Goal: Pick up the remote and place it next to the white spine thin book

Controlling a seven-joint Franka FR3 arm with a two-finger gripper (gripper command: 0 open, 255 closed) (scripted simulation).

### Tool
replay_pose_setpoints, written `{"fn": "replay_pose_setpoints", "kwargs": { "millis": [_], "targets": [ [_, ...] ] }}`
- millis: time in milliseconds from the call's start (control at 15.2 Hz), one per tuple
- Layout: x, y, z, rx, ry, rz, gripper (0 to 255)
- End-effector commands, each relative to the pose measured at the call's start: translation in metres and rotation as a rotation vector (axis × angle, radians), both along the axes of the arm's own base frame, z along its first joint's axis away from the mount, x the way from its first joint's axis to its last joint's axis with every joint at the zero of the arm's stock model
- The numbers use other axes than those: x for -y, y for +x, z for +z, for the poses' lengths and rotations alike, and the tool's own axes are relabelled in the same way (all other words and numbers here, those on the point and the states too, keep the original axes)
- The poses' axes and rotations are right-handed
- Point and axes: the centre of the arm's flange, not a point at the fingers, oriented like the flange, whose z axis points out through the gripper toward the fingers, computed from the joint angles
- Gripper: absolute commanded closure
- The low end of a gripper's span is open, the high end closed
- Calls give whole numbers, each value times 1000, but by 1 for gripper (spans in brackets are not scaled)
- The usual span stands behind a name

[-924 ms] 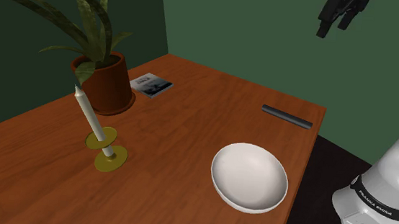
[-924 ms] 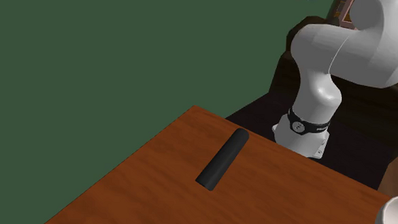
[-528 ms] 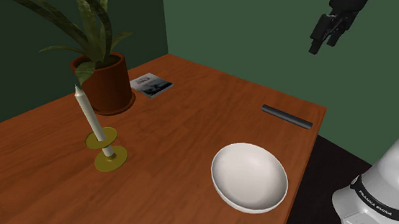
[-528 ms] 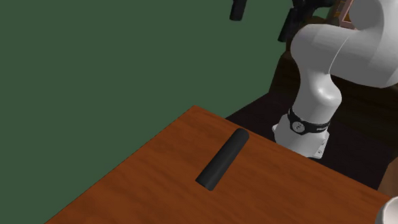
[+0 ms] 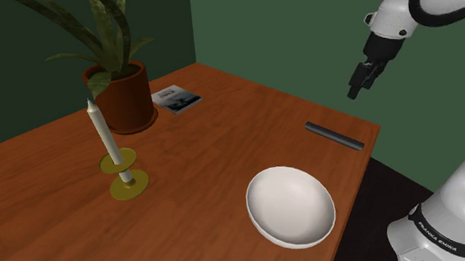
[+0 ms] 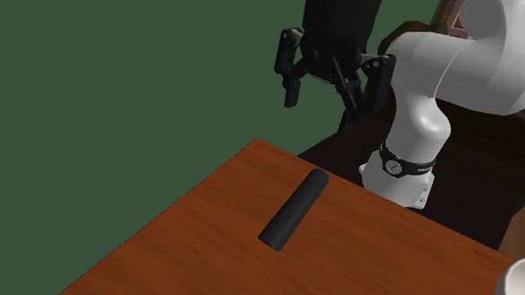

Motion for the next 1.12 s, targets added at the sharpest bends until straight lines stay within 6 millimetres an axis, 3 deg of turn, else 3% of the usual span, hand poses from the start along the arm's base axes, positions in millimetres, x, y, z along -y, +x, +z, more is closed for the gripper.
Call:
{"fn": "replay_pose_setpoints", "kwargs": {
  "millis": [0,462,1056],
  "targets": [
    [2,2,-25,-12,16,31,0],
    [11,9,-118,-61,73,135,0],
    [8,9,-165,-65,78,143,0]
  ]
}}
